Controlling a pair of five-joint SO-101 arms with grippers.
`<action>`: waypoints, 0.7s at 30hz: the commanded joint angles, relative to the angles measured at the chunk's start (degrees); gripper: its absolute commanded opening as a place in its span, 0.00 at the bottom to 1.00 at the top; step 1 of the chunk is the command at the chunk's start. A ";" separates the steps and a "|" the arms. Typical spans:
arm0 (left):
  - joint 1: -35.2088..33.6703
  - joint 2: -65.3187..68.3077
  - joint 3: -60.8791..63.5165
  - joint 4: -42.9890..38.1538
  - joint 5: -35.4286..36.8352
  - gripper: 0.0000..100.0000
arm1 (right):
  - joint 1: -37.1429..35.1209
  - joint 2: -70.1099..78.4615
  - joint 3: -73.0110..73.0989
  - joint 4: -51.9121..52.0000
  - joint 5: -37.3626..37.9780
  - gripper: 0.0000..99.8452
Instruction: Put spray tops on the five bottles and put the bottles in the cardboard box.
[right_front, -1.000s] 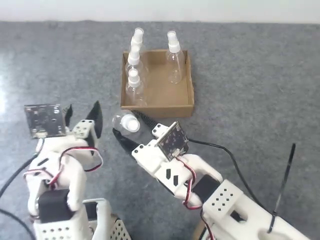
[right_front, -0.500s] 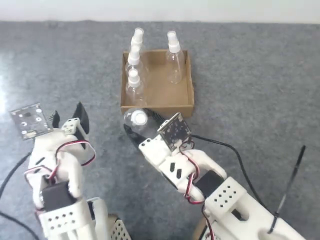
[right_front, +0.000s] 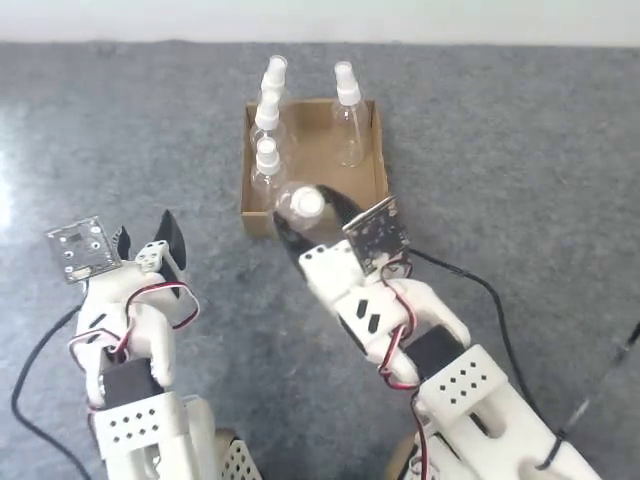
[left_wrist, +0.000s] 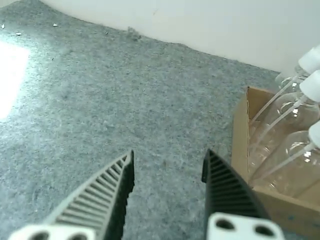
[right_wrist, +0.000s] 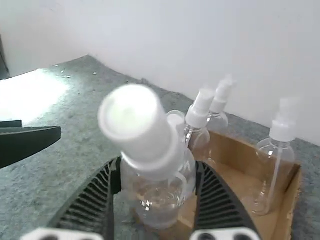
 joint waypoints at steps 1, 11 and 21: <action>0.09 -0.97 -0.57 -1.85 0.18 0.21 | 3.12 -0.92 -4.84 0.04 0.79 0.02; 0.09 -0.97 0.40 -2.02 0.09 0.21 | 9.80 -0.84 -11.87 8.48 0.35 0.02; 0.09 -0.97 0.57 -2.02 0.09 0.21 | 10.77 1.27 -15.12 9.01 0.79 0.02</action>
